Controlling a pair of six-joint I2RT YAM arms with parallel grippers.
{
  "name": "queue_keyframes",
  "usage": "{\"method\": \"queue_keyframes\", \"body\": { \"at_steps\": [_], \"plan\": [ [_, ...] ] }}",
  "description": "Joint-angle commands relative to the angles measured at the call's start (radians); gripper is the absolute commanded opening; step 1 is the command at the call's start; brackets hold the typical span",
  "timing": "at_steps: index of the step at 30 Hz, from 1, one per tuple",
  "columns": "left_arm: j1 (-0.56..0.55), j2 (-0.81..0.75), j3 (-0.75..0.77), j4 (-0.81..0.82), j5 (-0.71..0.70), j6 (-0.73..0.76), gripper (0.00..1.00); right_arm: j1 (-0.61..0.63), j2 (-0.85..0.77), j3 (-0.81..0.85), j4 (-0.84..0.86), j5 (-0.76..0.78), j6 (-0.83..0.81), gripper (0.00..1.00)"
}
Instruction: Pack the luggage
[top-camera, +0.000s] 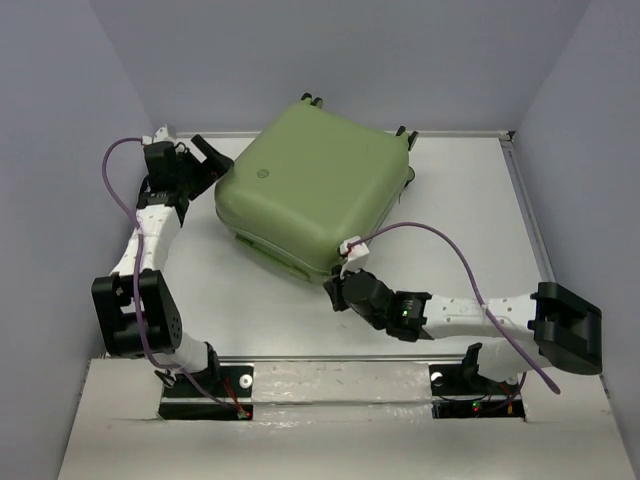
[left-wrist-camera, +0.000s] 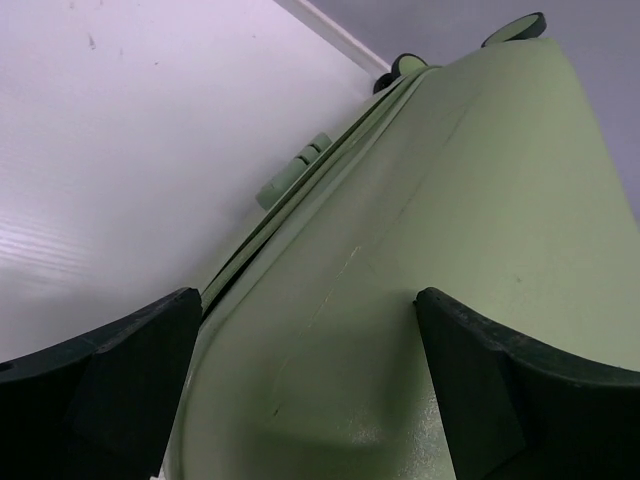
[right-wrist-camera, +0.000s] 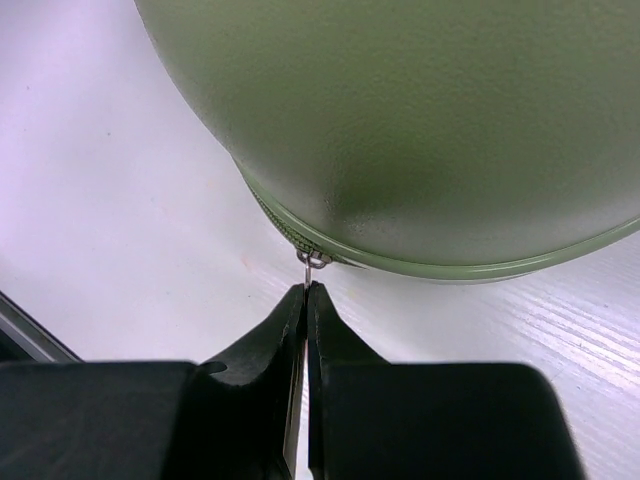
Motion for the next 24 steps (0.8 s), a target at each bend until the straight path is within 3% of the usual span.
{"method": "queue_keyframes", "body": {
  "at_steps": [1,11,17,24],
  "plan": [
    [-0.001,0.030,-0.066,0.112,0.106,-0.066,0.99,0.040,0.001,0.062,-0.018,-0.056,-0.005,0.07],
    [-0.235,0.025,-0.253,0.293,0.178,-0.181,0.98,0.040,0.136,0.277,-0.061,-0.108,-0.104,0.07],
    [-0.262,-0.016,-0.426,0.467,0.293,-0.303,0.98,0.040,0.247,0.470,-0.098,-0.087,-0.210,0.07],
    [-0.257,-0.100,-0.514,0.487,0.299,-0.298,0.98,0.010,0.479,0.761,-0.098,-0.252,-0.296,0.07]
  ]
}}
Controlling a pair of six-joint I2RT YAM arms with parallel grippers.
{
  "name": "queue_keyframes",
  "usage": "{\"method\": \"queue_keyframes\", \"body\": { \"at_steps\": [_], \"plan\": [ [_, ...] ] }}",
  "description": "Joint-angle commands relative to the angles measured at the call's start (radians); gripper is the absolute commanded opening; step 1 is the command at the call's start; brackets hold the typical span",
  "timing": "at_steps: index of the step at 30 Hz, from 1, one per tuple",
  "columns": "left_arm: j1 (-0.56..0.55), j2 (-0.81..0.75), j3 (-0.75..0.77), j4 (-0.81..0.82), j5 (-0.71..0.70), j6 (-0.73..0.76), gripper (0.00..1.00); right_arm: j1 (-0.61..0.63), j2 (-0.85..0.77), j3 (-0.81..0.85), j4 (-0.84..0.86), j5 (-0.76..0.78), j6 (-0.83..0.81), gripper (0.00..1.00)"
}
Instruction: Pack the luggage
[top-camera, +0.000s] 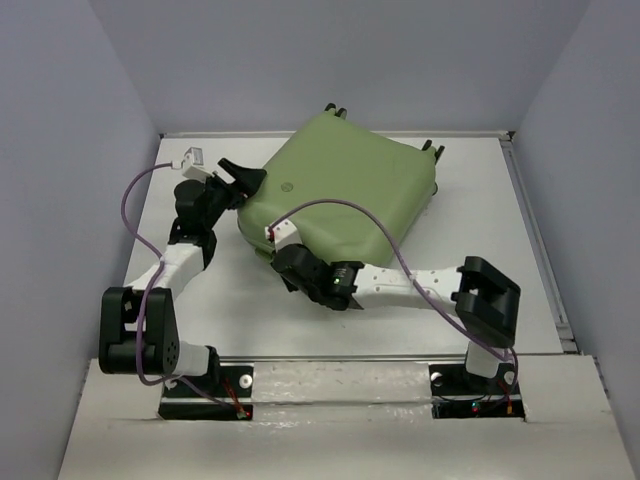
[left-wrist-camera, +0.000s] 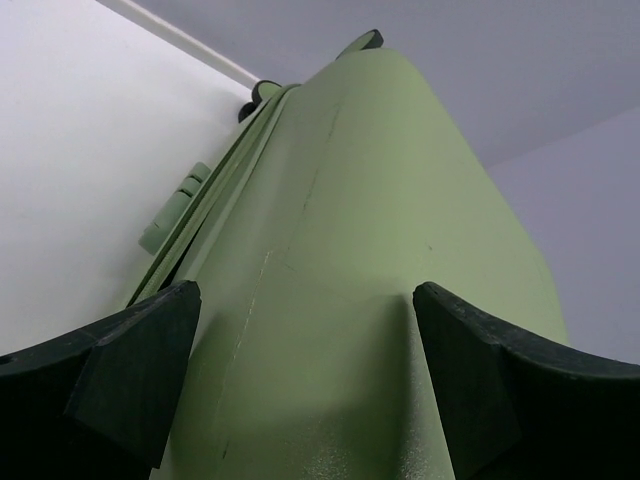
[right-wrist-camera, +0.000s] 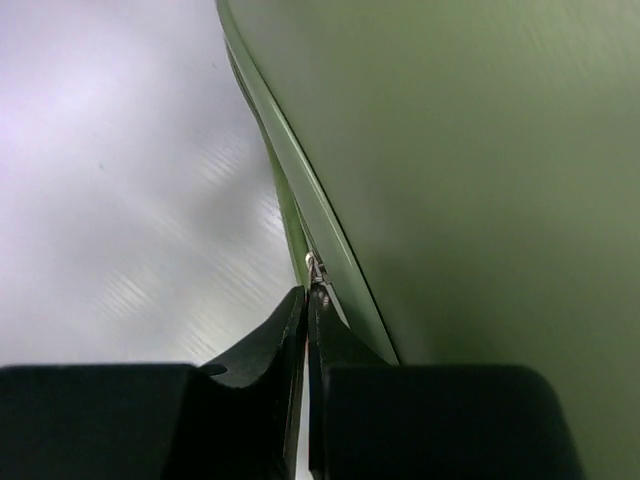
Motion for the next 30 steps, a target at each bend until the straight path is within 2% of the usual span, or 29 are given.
{"method": "queue_keyframes", "body": {
  "at_steps": [1,4,7,10,13,15,16,17,18,20,21,23,26,28,29,30],
  "plan": [
    [-0.071,-0.012,-0.094,-0.185,0.280,-0.078,0.98,0.020,0.088,0.239,0.197,-0.258,-0.071,0.07],
    [-0.007,-0.047,-0.114,-0.216,0.323,-0.044,0.98,0.000,0.116,0.302,0.204,-0.304,-0.106,0.07],
    [-0.014,-0.063,-0.125,-0.221,0.336,-0.033,0.98,-0.024,0.136,0.348,0.238,-0.436,-0.108,0.07],
    [-0.025,-0.073,-0.140,-0.214,0.333,-0.035,0.98,-0.043,0.211,0.469,0.243,-0.540,-0.091,0.07],
    [-0.024,-0.101,-0.151,-0.217,0.334,-0.030,0.98,-0.043,0.234,0.511,0.234,-0.580,-0.061,0.07],
    [-0.020,-0.110,-0.151,-0.221,0.325,-0.024,0.98,-0.043,0.141,0.389,0.234,-0.577,-0.038,0.17],
    [-0.019,-0.119,-0.145,-0.233,0.308,-0.015,0.99,-0.043,0.089,0.327,0.234,-0.571,-0.018,0.34],
    [-0.019,-0.124,-0.142,-0.234,0.304,-0.015,0.99,-0.043,0.032,0.263,0.229,-0.556,-0.005,0.34],
    [-0.017,-0.126,-0.139,-0.234,0.296,-0.014,0.99,-0.043,-0.087,0.150,0.214,-0.512,0.005,0.55],
    [-0.017,-0.142,-0.137,-0.234,0.285,-0.017,0.99,-0.043,-0.201,0.062,0.119,-0.470,0.022,0.80],
    [-0.016,-0.148,-0.137,-0.236,0.271,-0.017,0.99,-0.043,-0.313,-0.004,0.037,-0.389,0.035,0.85],
    [-0.014,-0.168,-0.137,-0.240,0.259,-0.017,0.99,-0.052,-0.424,-0.075,-0.004,-0.327,0.042,0.97],
    [-0.020,-0.198,-0.134,-0.254,0.236,-0.009,0.99,-0.133,-0.629,-0.198,-0.064,-0.217,0.079,1.00],
    [-0.037,-0.222,-0.125,-0.289,0.204,0.017,0.99,-0.394,-0.755,-0.268,-0.094,-0.252,0.125,1.00],
    [-0.037,-0.228,-0.120,-0.309,0.190,0.032,0.99,-0.396,-0.787,-0.284,-0.110,-0.253,0.137,1.00],
    [-0.054,-0.236,-0.108,-0.329,0.158,0.049,0.99,-0.508,-0.812,-0.294,-0.127,-0.208,0.142,1.00]
  ]
}}
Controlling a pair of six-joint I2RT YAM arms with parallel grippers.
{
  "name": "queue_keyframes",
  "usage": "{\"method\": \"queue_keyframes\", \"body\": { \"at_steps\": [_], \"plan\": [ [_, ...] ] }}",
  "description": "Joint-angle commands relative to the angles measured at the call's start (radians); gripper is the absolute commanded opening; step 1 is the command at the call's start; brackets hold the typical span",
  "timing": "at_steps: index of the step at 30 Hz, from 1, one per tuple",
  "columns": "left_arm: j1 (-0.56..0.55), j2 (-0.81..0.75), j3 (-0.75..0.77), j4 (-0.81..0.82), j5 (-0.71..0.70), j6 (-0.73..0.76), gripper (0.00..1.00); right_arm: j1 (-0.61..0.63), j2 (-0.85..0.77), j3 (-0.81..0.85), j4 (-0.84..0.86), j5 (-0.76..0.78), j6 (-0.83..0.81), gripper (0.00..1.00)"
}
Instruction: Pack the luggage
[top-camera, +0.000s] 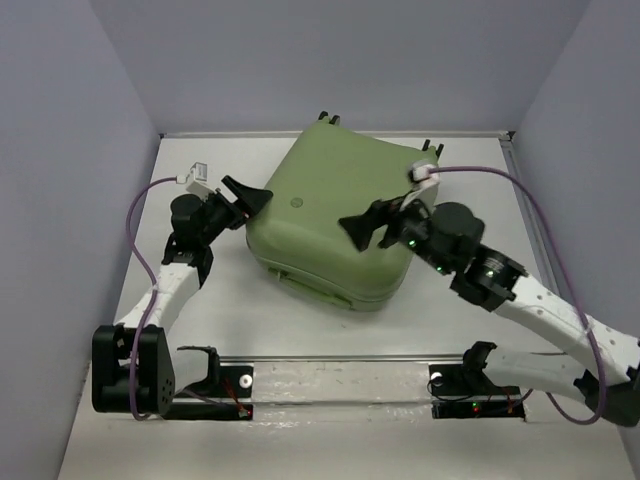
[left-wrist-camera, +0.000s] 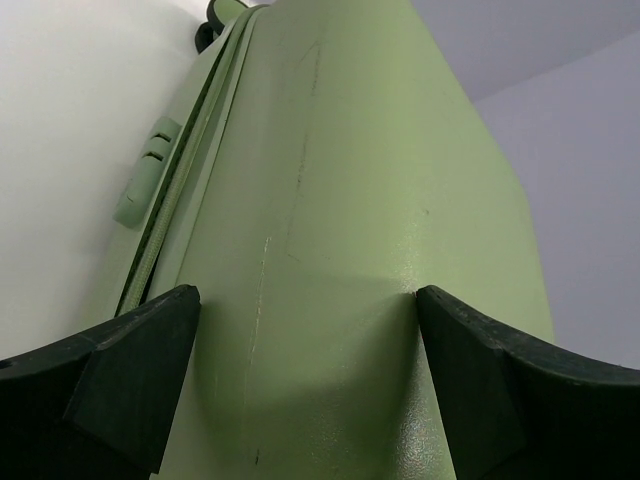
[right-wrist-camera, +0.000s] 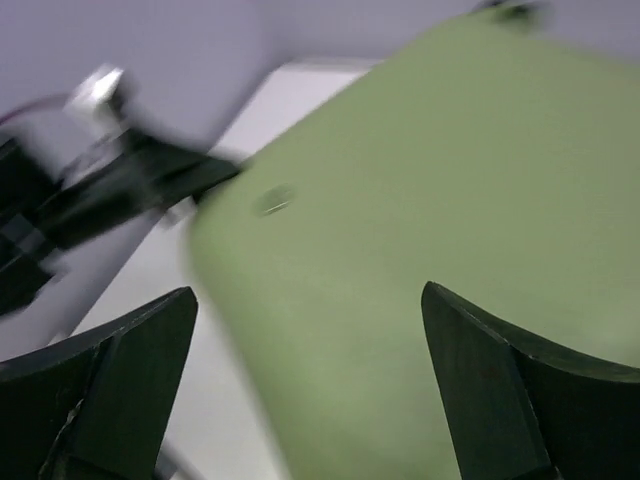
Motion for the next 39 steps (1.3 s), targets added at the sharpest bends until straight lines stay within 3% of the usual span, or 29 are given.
{"method": "queue_keyframes", "body": {
  "at_steps": [1,7,10,15,19,21,28,33,39],
  "plan": [
    [-0.063,-0.049,-0.004,-0.195,0.019,0.081,0.99,-0.316,-0.105,-0.103,-0.116,0.119,0.075,1.00],
    [-0.130,-0.124,-0.022,-0.234,-0.053,0.114,0.99,-0.713,-0.038,-0.095,-0.147,-0.075,0.080,1.00],
    [-0.177,-0.147,-0.041,-0.249,-0.107,0.130,0.99,-0.775,0.065,-0.068,-0.134,-0.149,0.080,1.00],
    [-0.309,-0.198,-0.062,-0.300,-0.225,0.161,0.99,-0.795,0.230,-0.028,-0.080,-0.426,0.099,1.00],
    [-0.409,-0.230,-0.119,-0.289,-0.265,0.141,0.99,-0.795,0.374,0.003,0.064,-0.671,0.144,1.00],
    [-0.466,-0.245,-0.145,-0.275,-0.277,0.122,0.99,-0.795,0.497,0.081,0.103,-0.857,0.165,0.99],
    [-0.625,-0.327,-0.179,-0.243,-0.343,0.046,0.99,-0.741,0.831,0.544,0.104,-1.135,0.228,0.96],
    [-0.650,-0.371,-0.096,-0.264,-0.378,0.058,0.99,-0.732,0.991,0.913,0.048,-1.117,0.340,1.00],
    [-0.633,-0.342,0.088,-0.385,-0.477,0.162,0.99,-0.732,0.950,1.073,-0.023,-1.059,0.313,1.00]
  ]
}}
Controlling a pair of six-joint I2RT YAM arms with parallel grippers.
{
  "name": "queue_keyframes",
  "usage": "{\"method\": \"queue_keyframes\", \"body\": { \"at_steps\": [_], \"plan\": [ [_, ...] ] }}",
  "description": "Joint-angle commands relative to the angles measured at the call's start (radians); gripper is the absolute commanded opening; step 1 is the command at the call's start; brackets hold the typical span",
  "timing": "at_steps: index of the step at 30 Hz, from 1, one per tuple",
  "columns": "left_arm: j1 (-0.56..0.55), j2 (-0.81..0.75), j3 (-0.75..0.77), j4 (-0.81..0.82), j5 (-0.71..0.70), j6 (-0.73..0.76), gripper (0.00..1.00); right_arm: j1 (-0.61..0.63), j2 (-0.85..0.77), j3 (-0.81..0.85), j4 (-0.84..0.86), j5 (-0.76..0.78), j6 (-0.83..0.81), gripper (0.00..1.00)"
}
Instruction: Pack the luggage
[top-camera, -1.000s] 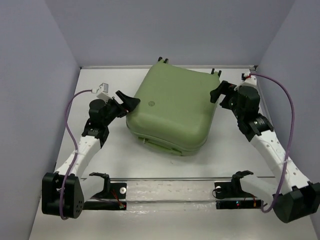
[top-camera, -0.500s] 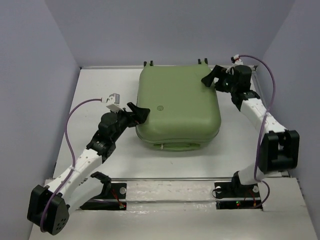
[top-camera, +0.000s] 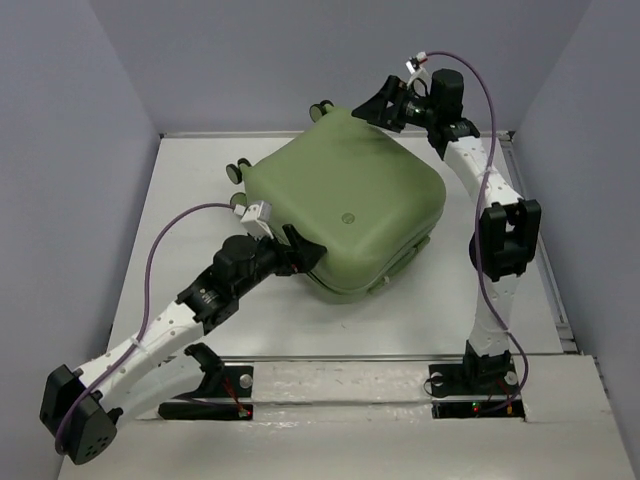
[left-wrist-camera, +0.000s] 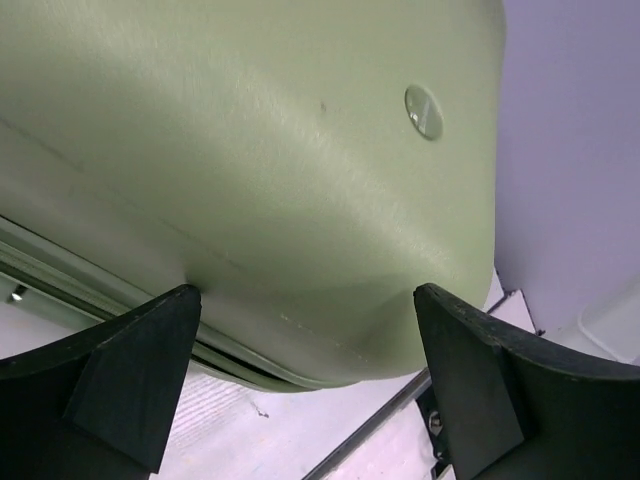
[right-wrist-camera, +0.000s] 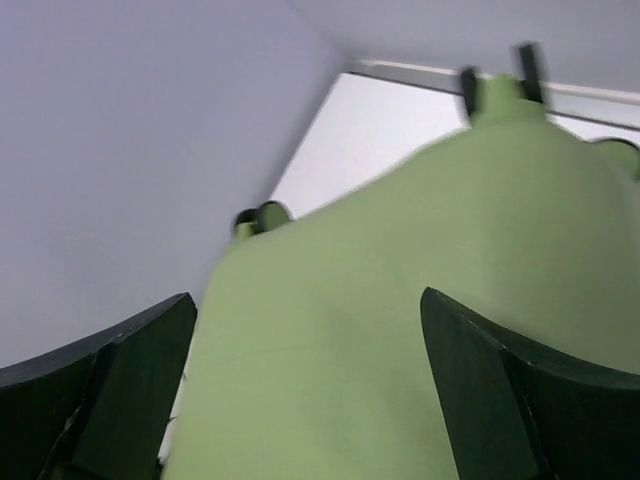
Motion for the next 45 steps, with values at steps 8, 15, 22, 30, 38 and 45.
{"method": "queue_keyframes", "body": {
  "at_steps": [8,15,22,30,38,45],
  "plan": [
    [0.275,0.045,0.381,-0.117,0.037,0.158,0.99,0.044,-0.339,0.055,-0.091,-0.075,-0.097,1.00],
    [0.566,0.183,0.318,-0.007,0.239,0.063,0.99,0.121,-0.808,-0.540,-0.072,0.095,-0.267,0.07],
    [0.634,0.306,0.263,0.162,0.388,-0.069,0.99,0.288,-1.312,-1.201,-0.048,0.337,-0.280,0.23],
    [0.577,-0.050,0.047,0.032,0.229,0.023,0.99,0.288,-1.582,-1.634,0.016,0.390,-0.169,0.20],
    [0.553,-0.290,-0.293,-0.007,0.322,-0.060,0.86,0.288,-1.473,-1.710,0.188,0.446,-0.172,0.37],
    [0.135,-0.181,-0.360,0.131,0.119,-0.173,0.75,0.288,-1.309,-1.729,0.372,0.384,-0.186,0.40]
  ]
}}
